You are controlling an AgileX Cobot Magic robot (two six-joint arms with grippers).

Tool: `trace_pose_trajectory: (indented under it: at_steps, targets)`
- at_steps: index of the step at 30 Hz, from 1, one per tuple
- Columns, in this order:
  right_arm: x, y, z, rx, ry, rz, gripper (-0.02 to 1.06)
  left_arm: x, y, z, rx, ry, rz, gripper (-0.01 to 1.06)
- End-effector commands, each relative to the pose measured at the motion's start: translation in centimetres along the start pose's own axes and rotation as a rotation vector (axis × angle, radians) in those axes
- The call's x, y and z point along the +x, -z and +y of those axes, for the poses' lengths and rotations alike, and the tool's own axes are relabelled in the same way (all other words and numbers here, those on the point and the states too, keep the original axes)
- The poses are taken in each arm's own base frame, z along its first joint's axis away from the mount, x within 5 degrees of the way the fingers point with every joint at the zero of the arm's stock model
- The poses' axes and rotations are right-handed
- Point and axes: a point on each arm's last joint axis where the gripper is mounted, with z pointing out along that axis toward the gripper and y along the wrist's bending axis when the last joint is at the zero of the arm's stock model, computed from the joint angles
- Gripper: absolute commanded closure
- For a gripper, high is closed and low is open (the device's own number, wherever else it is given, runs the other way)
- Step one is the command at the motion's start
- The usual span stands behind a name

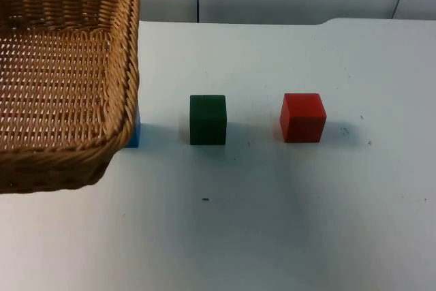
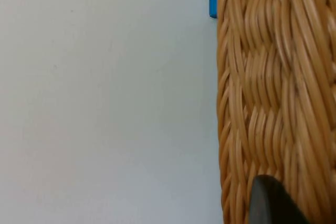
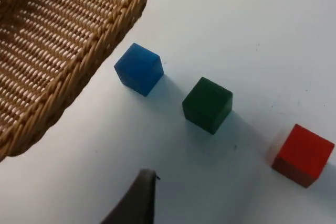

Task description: Pick up the basket with the left hand and place the blue cube into the basket with the right hand.

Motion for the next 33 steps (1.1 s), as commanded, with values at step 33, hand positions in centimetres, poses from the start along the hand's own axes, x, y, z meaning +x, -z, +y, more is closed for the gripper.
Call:
trace_pose_trajectory:
  at_steps: [33]
  targets:
    - [-3.6, -15.4, 3.7, -0.115, 0.301, 0.174, 0.0, 0.6, 1.9, 2.7, -0.084, 0.013, 0.007, 1.05]
